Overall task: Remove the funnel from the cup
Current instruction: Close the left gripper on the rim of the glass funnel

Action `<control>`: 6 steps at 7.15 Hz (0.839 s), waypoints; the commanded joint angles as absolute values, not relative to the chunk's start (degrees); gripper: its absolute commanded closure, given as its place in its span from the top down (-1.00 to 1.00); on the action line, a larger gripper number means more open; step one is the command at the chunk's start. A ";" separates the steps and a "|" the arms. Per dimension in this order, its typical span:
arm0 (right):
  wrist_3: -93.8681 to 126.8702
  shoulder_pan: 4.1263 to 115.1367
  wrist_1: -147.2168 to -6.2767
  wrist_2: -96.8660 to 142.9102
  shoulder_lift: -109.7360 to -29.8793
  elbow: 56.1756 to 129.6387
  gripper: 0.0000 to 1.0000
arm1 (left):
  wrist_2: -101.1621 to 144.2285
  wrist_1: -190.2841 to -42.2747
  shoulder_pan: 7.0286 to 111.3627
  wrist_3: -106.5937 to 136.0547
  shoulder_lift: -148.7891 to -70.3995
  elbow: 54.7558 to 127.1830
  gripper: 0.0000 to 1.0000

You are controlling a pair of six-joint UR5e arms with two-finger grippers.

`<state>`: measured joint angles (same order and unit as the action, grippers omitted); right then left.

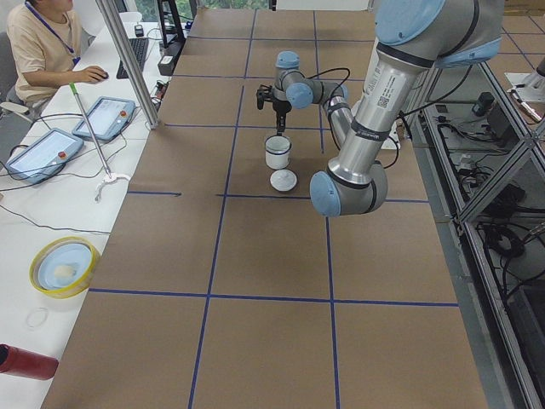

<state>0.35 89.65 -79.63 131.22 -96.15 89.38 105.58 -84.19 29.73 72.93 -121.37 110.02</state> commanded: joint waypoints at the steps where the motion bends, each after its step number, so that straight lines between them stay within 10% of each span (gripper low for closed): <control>1: 0.35 89.65 -79.63 131.22 -96.15 89.38 1.00 | 105.47 -84.37 29.62 72.95 -122.78 109.16 -0.41; 3: 0.35 89.65 -79.63 131.22 -96.15 89.38 1.00 | 105.38 -84.37 29.62 72.77 -122.52 109.16 -0.98; 6: 0.35 89.65 -79.63 131.22 -96.15 89.38 1.00 | 105.38 -84.11 29.79 72.42 -122.08 110.12 -1.00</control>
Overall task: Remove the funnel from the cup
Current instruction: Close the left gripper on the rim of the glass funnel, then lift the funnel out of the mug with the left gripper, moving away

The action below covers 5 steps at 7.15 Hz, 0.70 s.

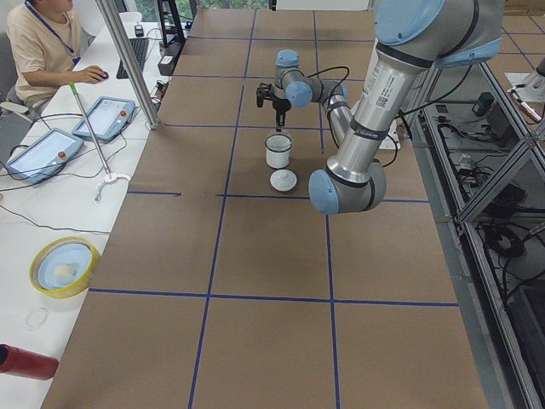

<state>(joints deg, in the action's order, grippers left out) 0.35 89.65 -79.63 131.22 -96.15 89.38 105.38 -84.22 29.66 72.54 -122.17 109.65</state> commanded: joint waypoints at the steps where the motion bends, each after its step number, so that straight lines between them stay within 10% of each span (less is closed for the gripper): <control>1: 0.35 89.65 -79.63 131.22 -96.15 89.38 1.00 | 105.47 -83.94 30.67 72.25 -121.91 111.69 -1.00; 5: 0.35 89.65 -79.63 131.22 -96.15 89.38 1.00 | 105.73 -77.08 37.16 74.16 -122.61 123.73 -1.00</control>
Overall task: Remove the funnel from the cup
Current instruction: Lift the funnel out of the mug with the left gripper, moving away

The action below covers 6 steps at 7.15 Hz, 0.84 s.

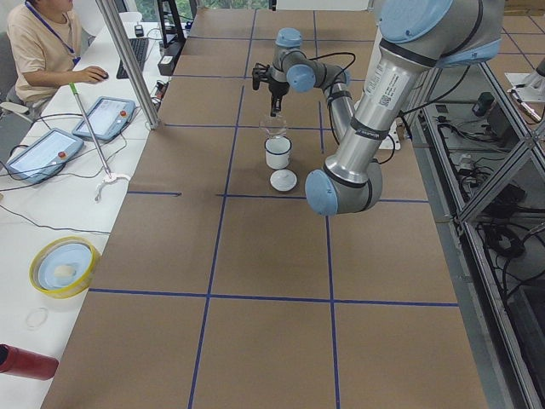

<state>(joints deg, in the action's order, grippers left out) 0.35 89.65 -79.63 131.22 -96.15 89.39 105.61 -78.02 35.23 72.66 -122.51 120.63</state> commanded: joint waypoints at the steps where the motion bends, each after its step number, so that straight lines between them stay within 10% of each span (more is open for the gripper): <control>1: 0.35 89.65 -79.63 131.22 -96.15 89.38 1.00 | 103.64 -79.26 38.66 81.31 -122.35 122.97 -1.00; 6: 0.35 89.65 -79.63 131.22 -96.15 89.38 1.00 | 79.41 -121.11 41.57 112.44 -122.17 93.51 -1.00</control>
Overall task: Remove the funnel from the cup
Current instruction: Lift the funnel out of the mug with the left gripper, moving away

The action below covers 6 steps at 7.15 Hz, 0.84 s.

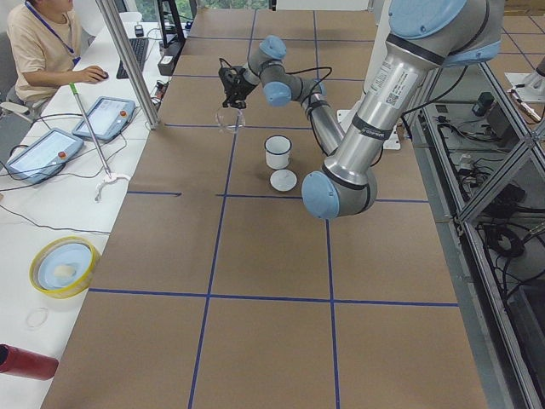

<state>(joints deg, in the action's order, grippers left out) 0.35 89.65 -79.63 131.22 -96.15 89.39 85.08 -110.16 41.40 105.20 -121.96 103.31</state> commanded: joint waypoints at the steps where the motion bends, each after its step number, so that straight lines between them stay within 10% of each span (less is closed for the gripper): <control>1: 0.35 89.65 -79.63 131.22 -96.15 89.38 1.00 | 74.93 -128.25 41.57 116.50 -122.78 86.21 -1.00; 6: 0.35 89.65 -79.63 131.22 -96.15 89.47 1.00 | 67.59 -136.49 41.40 122.08 -128.50 68.56 -1.00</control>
<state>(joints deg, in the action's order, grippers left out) 0.35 89.65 -79.63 131.22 -96.15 89.40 68.09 -135.75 41.43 121.84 -128.05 69.93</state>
